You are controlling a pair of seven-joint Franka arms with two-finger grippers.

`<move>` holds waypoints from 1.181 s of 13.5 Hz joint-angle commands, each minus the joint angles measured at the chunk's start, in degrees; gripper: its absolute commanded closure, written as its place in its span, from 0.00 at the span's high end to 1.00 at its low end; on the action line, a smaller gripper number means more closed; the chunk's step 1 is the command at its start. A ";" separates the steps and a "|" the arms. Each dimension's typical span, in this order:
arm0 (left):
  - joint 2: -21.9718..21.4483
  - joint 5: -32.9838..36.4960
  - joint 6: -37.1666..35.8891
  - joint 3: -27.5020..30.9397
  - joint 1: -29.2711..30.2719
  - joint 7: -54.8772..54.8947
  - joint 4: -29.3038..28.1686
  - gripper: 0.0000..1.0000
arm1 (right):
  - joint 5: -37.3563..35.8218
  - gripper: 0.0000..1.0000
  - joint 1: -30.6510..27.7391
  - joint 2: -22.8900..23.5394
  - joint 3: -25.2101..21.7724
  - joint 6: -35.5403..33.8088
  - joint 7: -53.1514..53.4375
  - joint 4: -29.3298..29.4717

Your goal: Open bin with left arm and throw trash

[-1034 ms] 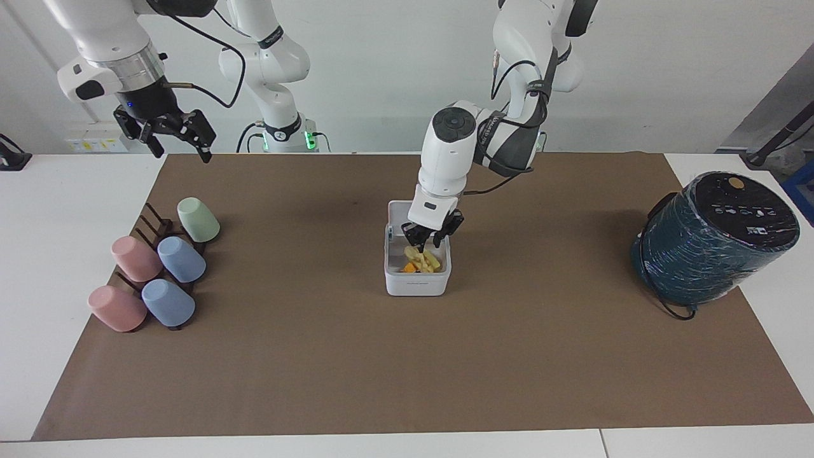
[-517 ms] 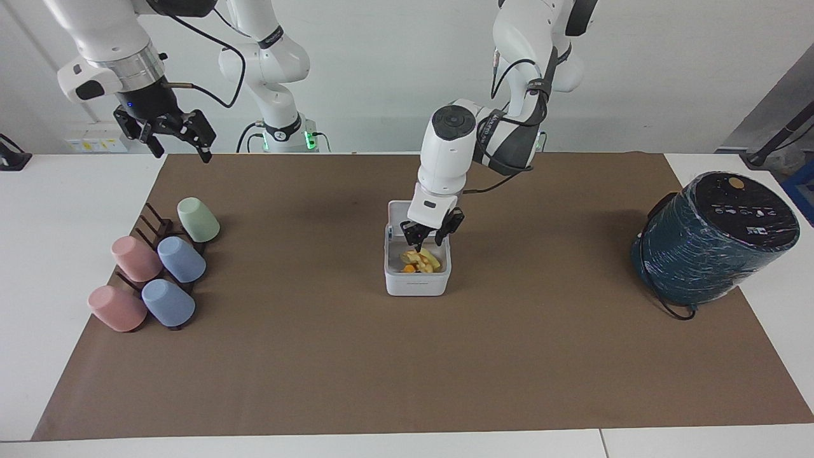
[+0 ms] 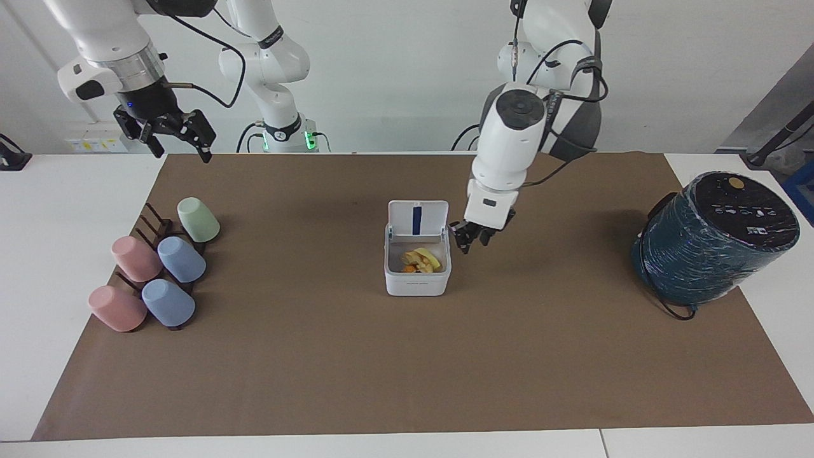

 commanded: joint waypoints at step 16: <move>-18.84 0.03 -10.87 -0.68 8.55 24.64 -8.55 0.84 | -0.05 1.00 0.16 -1.16 -0.01 -0.04 0.08 -0.95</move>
